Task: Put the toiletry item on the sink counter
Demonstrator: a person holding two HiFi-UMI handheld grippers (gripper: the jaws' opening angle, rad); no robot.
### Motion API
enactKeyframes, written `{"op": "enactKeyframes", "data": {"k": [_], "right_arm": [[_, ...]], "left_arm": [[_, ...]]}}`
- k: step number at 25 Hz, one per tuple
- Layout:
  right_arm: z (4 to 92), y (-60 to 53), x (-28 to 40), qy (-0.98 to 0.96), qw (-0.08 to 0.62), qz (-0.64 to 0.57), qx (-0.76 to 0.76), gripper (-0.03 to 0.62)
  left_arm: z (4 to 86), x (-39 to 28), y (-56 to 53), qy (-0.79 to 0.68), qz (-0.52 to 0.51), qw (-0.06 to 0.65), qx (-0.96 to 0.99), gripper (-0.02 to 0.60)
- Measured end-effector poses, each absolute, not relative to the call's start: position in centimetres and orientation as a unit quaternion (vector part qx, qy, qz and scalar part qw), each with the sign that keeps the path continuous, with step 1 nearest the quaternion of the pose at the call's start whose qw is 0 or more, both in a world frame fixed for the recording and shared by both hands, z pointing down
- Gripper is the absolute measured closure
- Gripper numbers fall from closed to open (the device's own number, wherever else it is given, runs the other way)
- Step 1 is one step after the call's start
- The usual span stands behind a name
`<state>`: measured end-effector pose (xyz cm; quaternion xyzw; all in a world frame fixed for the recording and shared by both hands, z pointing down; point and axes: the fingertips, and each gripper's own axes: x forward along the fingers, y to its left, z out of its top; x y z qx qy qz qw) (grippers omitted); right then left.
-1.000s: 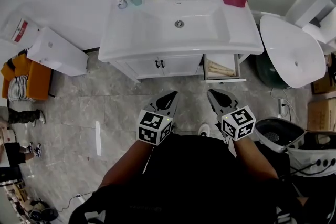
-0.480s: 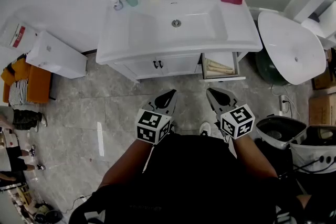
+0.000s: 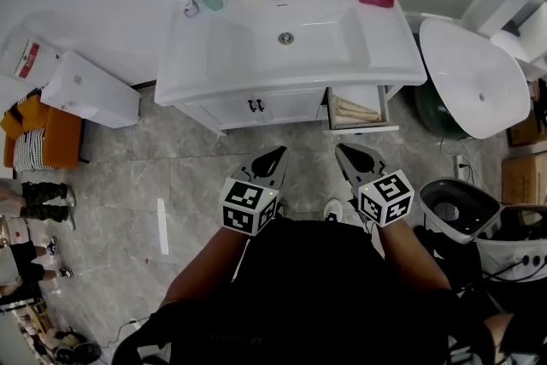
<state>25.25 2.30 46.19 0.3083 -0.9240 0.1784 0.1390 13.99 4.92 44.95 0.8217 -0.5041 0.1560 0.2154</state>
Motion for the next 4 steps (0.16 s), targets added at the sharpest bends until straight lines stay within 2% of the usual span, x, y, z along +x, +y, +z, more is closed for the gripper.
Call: {"op": "enactKeyframes", "data": {"k": [4], "right_arm": [[46.29, 2.25, 25.13, -0.924, 0.142, 0.179, 0.307, 0.591]], "left_arm": [[44.91, 13.92, 4.73, -0.505, 0.155, 0.217, 0.821, 0.577]]}}
